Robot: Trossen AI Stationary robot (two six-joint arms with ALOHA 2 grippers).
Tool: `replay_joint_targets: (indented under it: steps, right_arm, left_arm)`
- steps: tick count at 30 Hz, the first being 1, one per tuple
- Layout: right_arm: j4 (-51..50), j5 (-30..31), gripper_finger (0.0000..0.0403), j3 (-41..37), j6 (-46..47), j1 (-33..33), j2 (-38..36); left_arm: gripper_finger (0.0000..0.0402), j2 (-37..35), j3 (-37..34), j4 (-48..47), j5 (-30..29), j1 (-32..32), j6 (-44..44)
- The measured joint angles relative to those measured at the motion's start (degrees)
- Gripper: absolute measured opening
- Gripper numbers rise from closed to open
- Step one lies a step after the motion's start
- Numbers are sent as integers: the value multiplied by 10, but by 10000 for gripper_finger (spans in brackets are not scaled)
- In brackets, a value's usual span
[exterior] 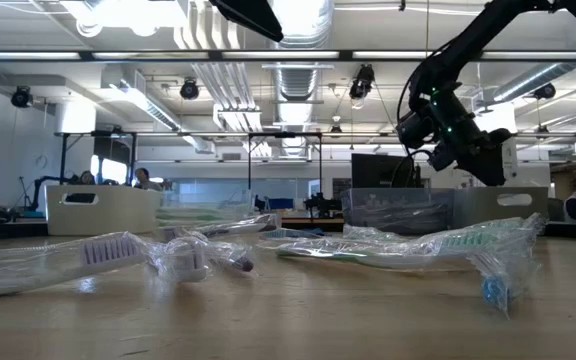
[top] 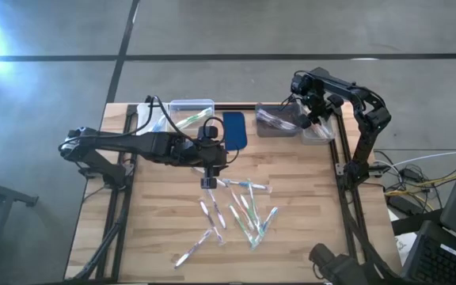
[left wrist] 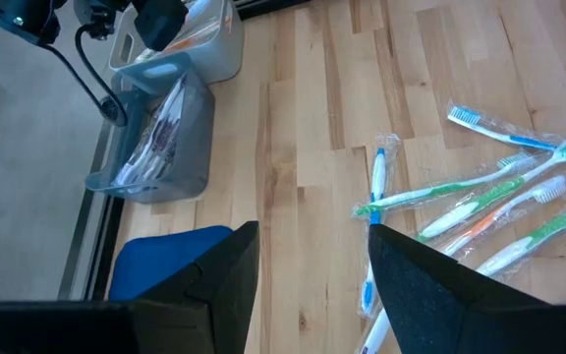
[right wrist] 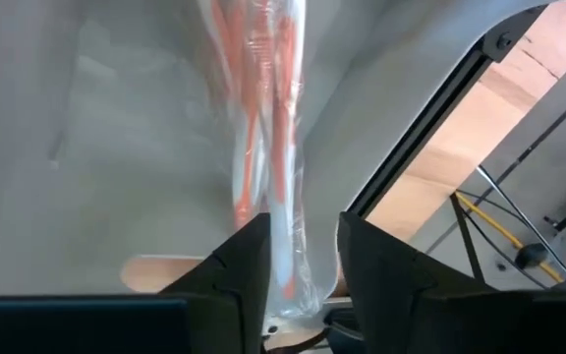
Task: Pick & Place Toothbrushes
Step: Put the orange toothbrush into the gray bin, then put the purple toothbrush into the black bin
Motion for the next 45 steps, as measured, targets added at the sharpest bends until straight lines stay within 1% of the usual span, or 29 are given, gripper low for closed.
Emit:
replay_joint_targets:
  steps: [3, 7, 9, 13, 34, 37, 40, 42, 45]
  right_arm:
    - [0, -4, 85, 0, -2, 0, 0]
    - [0, -6, 25, 0, -8, 0, 0]
    - [0, -6, 15, 0, -8, 0, 0]
    - [5, -6, 9, -1, -7, 0, 0]
    - [30, -16, 8, -12, -3, -3, 11]
    - [29, -14, 8, -4, -6, -2, -13]
    - [30, -16, 8, 15, -6, -2, -54]
    - [34, -33, 8, 28, -12, 1, -86]
    - [61, -79, 8, 46, -28, 17, -141]
  left_arm:
    - [197, 0, 0, 0, 0, 0, 0]
    - [197, 0, 0, 0, 0, 0, 0]
    - [197, 0, 0, 0, 0, 0, 0]
    - [197, 0, 0, 0, 0, 0, 0]
    - [197, 0, 0, 0, 1, 0, 0]
    - [197, 0, 0, 0, 2, 0, 0]
    - [197, 0, 0, 0, 2, 0, 0]
    - [197, 0, 0, 0, 2, 0, 0]
    - [197, 0, 0, 0, 2, 0, 0]
